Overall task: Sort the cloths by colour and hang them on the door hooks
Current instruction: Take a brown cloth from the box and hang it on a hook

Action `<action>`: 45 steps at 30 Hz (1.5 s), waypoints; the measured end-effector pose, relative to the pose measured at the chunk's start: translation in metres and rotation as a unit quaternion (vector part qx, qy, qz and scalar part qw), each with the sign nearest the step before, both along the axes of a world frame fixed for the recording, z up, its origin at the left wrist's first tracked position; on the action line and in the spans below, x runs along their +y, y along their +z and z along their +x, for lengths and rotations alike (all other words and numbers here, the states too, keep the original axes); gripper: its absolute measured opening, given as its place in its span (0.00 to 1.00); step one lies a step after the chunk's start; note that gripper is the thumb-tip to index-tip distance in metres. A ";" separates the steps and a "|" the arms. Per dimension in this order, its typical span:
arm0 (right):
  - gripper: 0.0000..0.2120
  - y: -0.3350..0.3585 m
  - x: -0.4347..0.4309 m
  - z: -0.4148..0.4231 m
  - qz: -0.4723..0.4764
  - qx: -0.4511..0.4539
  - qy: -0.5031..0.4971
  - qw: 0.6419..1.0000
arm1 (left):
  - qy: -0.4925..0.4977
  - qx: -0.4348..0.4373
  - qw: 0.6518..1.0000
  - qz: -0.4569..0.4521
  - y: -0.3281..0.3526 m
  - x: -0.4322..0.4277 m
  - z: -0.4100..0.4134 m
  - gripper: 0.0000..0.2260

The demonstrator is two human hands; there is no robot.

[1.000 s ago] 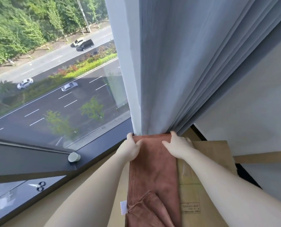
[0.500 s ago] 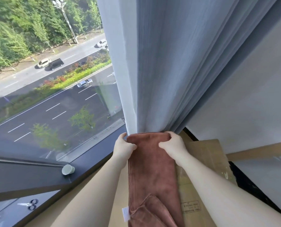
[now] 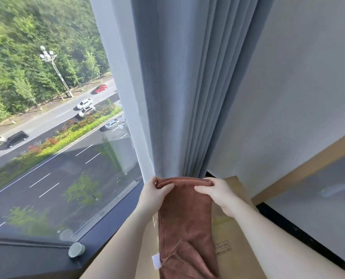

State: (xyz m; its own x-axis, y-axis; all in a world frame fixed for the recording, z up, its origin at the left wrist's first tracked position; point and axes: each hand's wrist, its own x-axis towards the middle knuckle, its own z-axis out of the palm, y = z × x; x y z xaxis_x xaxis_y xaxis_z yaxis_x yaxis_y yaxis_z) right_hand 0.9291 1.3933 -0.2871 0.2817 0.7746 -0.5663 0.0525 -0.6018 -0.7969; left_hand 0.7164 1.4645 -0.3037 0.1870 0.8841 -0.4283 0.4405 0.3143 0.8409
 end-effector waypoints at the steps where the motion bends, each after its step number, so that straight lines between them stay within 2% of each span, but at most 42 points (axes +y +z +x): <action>1: 0.07 0.005 -0.005 0.002 0.005 0.002 -0.003 1.000 | -0.009 0.002 1.000 0.008 0.008 -0.002 0.002 0.14; 5: 0.07 0.024 -0.027 0.015 0.018 0.012 -0.027 0.999 | -0.034 -0.006 0.999 0.023 0.035 -0.010 0.011 0.15; 9: 0.12 0.045 -0.054 0.029 0.050 0.025 -0.073 0.996 | -0.054 -0.016 0.996 0.062 0.068 -0.026 0.033 0.19; 11: 0.09 0.058 -0.068 0.034 0.085 0.025 -0.130 0.988 | -0.065 -0.017 0.994 0.090 0.087 -0.037 0.049 0.17; 14: 0.09 0.082 -0.093 0.044 0.126 0.024 -0.186 0.974 | -0.082 -0.024 0.988 0.130 0.115 -0.057 0.072 0.14; 23: 0.08 0.151 -0.198 0.088 0.216 -0.006 -0.252 0.943 | -0.136 -0.043 0.967 0.211 0.187 -0.143 0.126 0.11; 31: 0.05 0.182 -0.313 0.128 0.281 -0.047 -0.371 0.884 | -0.218 -0.164 0.948 0.167 0.216 -0.232 0.193 0.02; 34: 0.05 0.187 -0.356 0.142 0.279 -0.072 -0.423 0.859 | -0.248 -0.181 0.940 0.151 0.220 -0.263 0.222 0.01; 40: 0.05 0.191 -0.439 0.167 0.269 -0.110 -0.519 0.804 | -0.338 -0.198 0.915 0.094 0.223 -0.312 0.287 0.06; 43: 0.09 0.196 -0.480 0.171 0.251 -0.135 -0.556 0.781 | -0.384 -0.206 0.896 0.084 0.226 -0.341 0.318 0.14; 45: 0.12 0.198 -0.506 0.173 0.233 -0.153 -0.584 0.762 | -0.425 -0.220 0.874 0.079 0.230 -0.362 0.334 0.16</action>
